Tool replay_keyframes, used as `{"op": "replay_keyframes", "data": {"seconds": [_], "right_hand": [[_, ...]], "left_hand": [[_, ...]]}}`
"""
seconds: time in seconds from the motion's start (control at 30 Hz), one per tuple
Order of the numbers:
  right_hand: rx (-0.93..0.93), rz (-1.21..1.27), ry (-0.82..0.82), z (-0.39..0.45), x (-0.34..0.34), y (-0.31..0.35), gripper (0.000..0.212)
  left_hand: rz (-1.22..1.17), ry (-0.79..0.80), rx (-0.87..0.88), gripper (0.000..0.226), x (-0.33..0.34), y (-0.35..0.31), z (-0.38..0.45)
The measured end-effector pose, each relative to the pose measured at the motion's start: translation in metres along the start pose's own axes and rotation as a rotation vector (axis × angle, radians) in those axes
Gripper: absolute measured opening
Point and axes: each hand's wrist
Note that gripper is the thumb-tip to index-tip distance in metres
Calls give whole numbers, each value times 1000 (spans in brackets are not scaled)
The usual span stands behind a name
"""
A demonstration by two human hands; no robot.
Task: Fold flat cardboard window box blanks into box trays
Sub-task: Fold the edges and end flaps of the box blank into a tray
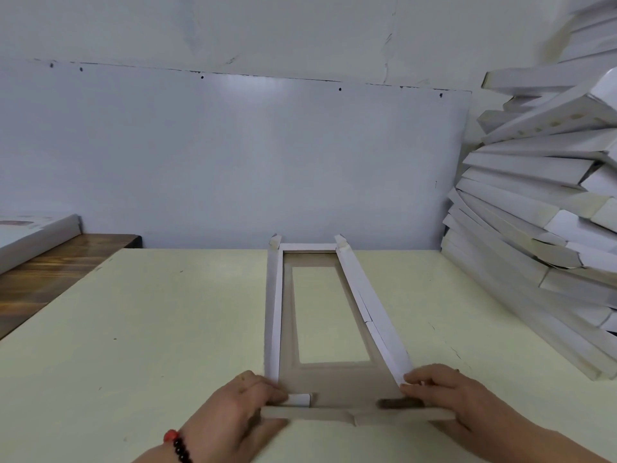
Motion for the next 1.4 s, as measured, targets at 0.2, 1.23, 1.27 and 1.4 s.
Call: {"op": "replay_keyframes", "data": {"seconds": [0.2, 1.23, 1.27, 1.4], "right_hand": [[257, 167, -51, 18, 4, 3, 16], [90, -535, -264, 47, 27, 11, 43], [63, -527, -290, 47, 28, 12, 54], [-144, -574, -291, 53, 43, 14, 49]], "left_hand": [[-74, -50, -359, 14, 10, -5, 13], [690, -129, 138, 26, 29, -18, 37], [687, -95, 129, 25, 30, -19, 37], [649, 28, 100, 14, 31, -19, 33]]}}
Point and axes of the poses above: each hand's wrist, its own z-axis towards the middle knuckle, its own x-axis out of the palm, y = z × x, and after that the axes turned 1 degree about z, right-handed
